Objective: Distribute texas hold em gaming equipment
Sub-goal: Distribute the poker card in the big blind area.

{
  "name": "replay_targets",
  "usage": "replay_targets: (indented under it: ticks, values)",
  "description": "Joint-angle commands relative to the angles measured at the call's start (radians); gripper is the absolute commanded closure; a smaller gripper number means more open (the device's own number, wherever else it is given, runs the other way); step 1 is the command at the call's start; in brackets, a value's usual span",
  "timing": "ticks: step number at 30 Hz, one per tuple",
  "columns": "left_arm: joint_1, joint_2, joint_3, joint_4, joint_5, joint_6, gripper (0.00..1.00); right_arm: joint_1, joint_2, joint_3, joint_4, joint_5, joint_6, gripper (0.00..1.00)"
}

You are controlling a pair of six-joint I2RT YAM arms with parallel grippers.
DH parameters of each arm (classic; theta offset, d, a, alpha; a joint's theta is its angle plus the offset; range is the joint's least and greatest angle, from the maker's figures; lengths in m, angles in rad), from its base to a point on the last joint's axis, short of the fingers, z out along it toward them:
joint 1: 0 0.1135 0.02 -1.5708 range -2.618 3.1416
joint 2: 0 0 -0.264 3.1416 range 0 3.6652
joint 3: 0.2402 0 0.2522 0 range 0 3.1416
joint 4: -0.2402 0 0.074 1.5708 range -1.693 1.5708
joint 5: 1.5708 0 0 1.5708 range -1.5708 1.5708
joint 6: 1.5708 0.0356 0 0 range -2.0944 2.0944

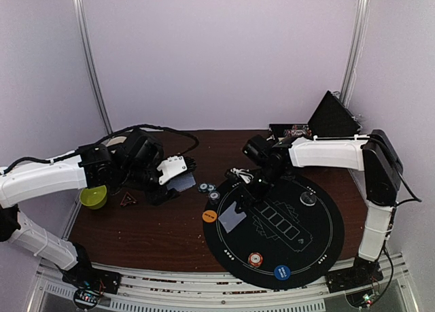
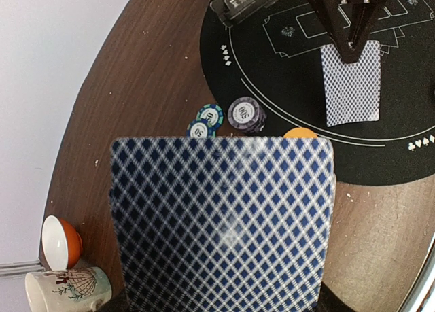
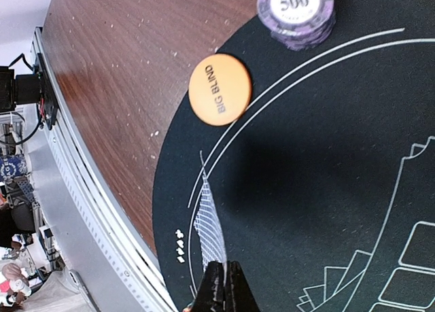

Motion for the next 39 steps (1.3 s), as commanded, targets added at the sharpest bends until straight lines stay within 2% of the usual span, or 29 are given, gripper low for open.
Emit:
replay_targets:
  ticks: [1, 8, 13, 18, 23, 26, 30, 33, 39]
  values:
    - [0.001, -0.014, 0.009, 0.043, -0.008, 0.01, 0.38, -0.031, 0.046, 0.037, 0.021, 0.01, -0.013, 1.0]
    - [0.001, -0.019, 0.007, 0.04, -0.009, 0.009, 0.38, -0.078, 0.088, 0.009, 0.172, -0.042, 0.122, 1.0]
    - [0.001, -0.027, 0.003, 0.041, -0.016, 0.009, 0.38, -0.073, 0.025, -0.097, 0.329, -0.222, 0.175, 1.0]
    - [0.001, -0.029, 0.003, 0.04, -0.021, 0.011, 0.38, -0.004, 0.001, -0.108, 0.296, -0.299, 0.133, 1.0]
    - [0.001, -0.035, 0.002, 0.039, -0.032, 0.012, 0.38, 0.115, 0.056, -0.11, 0.526, -0.206, 0.348, 1.0]
    - [0.001, -0.042, 0.0, 0.037, -0.038, 0.012, 0.38, 0.151, 0.09, -0.126, 0.715, -0.14, 0.505, 1.0]
    - [0.001, -0.048, 0.0, 0.034, -0.037, 0.012, 0.38, 0.167, 0.135, -0.107, 0.833, -0.027, 0.631, 1.0]
    - [0.001, -0.047, 0.0, 0.035, -0.035, 0.012, 0.38, 0.182, 0.173, -0.049, 0.78, 0.047, 0.613, 1.0]
    - [0.001, -0.043, 0.002, 0.035, -0.035, 0.012, 0.38, 0.204, 0.285, 0.072, 0.648, 0.073, 0.544, 1.0]
